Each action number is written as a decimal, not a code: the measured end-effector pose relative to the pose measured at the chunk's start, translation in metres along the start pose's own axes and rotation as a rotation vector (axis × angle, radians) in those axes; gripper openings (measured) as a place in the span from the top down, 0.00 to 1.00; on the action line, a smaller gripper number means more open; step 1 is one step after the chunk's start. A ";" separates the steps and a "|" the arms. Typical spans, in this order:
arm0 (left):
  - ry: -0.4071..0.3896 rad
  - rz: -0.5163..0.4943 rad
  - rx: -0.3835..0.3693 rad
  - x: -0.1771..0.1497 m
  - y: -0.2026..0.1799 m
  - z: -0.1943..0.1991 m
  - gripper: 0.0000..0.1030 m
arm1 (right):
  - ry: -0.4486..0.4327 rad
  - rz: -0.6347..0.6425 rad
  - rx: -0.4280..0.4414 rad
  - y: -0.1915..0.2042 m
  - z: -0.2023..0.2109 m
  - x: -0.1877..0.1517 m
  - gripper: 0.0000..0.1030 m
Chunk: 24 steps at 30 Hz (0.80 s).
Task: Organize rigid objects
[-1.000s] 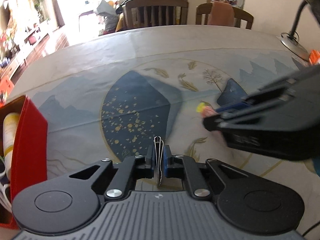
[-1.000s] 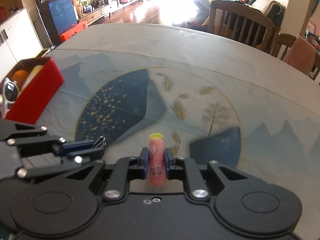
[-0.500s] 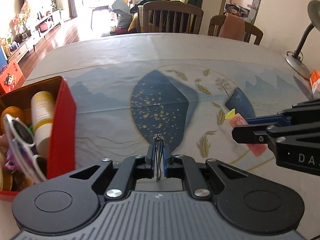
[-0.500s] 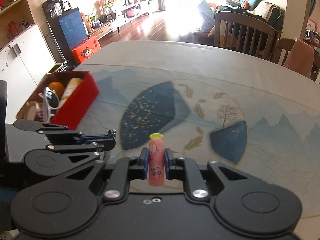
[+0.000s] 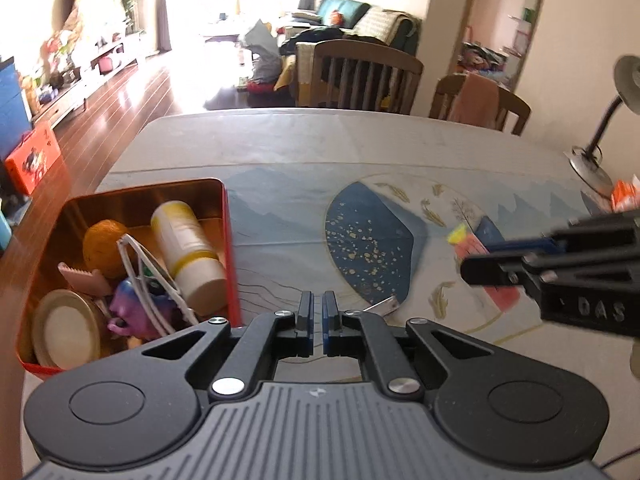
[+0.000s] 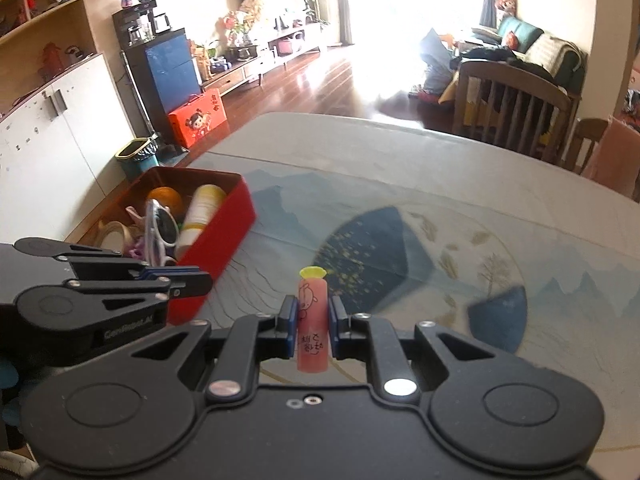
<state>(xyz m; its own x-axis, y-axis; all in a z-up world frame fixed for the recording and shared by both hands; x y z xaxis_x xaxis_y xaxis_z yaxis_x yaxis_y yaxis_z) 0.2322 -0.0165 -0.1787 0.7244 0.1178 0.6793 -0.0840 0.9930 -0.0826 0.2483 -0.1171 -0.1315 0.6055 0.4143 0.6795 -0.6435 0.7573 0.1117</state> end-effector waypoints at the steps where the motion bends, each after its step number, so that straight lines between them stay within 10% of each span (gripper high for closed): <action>1: 0.005 -0.016 -0.002 -0.001 0.000 0.000 0.96 | 0.000 0.007 -0.008 0.002 -0.002 0.001 0.86; 10: 0.091 -0.023 -0.104 -0.008 -0.024 -0.033 0.78 | 0.019 -0.050 -0.070 -0.026 0.003 -0.015 0.85; 14: 0.077 -0.088 -0.093 -0.013 -0.045 -0.052 0.29 | 0.038 -0.087 -0.085 -0.045 0.006 -0.032 0.85; 24: 0.087 -0.218 -0.024 -0.018 -0.074 -0.095 0.30 | 0.080 -0.129 -0.076 -0.083 0.007 -0.066 0.85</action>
<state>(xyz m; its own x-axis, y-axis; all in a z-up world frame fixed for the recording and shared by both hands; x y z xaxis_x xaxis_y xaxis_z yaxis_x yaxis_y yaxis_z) 0.2900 -0.0922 -0.2544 0.7798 -0.1016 0.6178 0.0966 0.9945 0.0416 0.2584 -0.2108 -0.1799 0.7182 0.3480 0.6025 -0.5225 0.8416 0.1368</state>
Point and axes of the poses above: each gripper's, at about its wrist camera, not at the fingertips, and z roughly against the way its jaws point, y to its left, x to its top, the point moved 10 cm from there along -z, roughly the way its jaws point, and after that the axes turned 1 degree about x, right-handed, at the moved point
